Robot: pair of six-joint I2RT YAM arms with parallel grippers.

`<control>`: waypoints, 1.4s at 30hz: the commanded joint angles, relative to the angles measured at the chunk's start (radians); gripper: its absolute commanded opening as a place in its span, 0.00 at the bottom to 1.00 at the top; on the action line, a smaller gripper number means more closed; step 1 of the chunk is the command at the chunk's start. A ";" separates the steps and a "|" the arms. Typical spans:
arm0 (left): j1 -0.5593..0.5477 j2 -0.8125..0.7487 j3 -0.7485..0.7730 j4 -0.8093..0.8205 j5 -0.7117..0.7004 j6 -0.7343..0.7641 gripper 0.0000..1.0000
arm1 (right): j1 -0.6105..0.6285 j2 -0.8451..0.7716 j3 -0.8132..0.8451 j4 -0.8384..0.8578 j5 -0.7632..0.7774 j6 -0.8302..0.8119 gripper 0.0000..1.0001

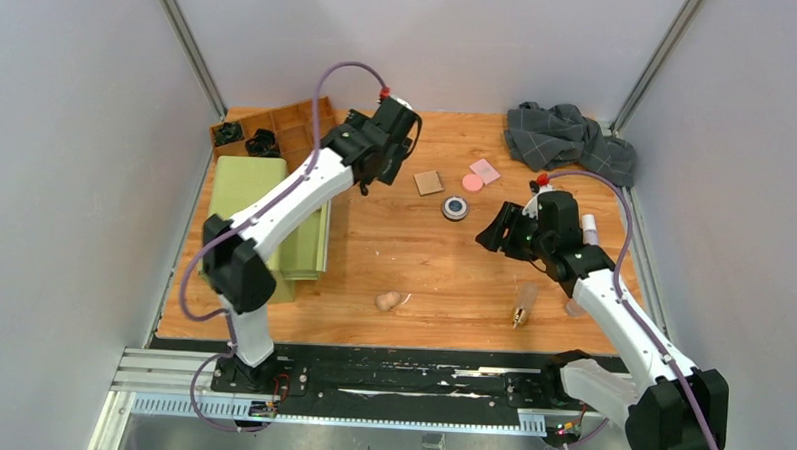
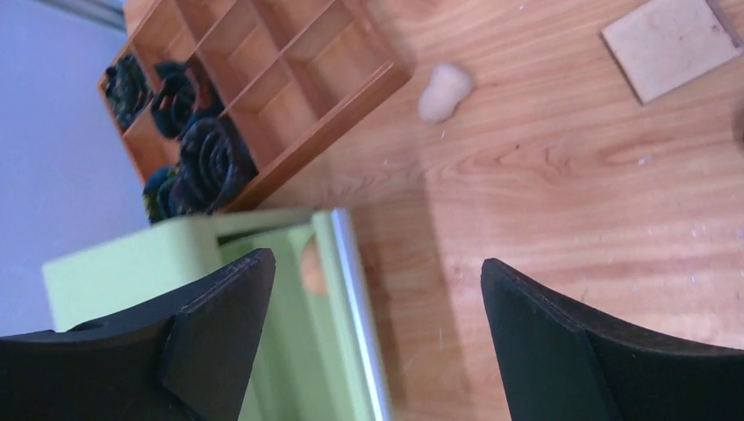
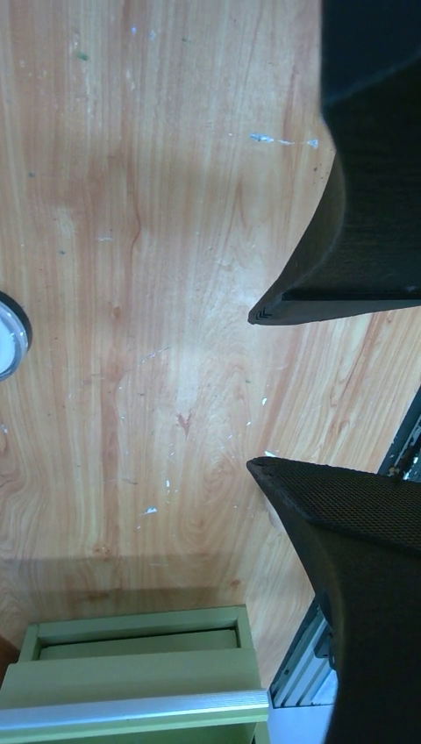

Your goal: Organize the makeup

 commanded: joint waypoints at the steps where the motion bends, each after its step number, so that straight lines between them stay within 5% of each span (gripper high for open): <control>1: 0.005 0.200 0.103 0.082 -0.007 0.097 0.92 | 0.012 -0.027 0.024 -0.071 0.025 -0.016 0.57; 9: 0.091 0.513 0.347 0.059 0.131 0.110 0.90 | 0.012 -0.032 0.053 -0.116 0.050 -0.024 0.57; 24: 0.170 0.685 0.376 0.127 0.217 0.142 0.68 | 0.012 0.036 0.078 -0.132 0.027 -0.048 0.57; 33: 0.194 0.732 0.367 0.182 0.224 0.129 0.69 | 0.012 0.041 0.074 -0.130 -0.002 -0.061 0.56; 38: 0.197 0.738 0.363 0.181 0.218 0.129 0.48 | 0.012 0.046 0.072 -0.130 0.007 -0.055 0.56; 42: 0.197 0.713 0.321 0.191 0.221 0.130 0.14 | 0.013 0.051 0.071 -0.125 -0.012 -0.055 0.56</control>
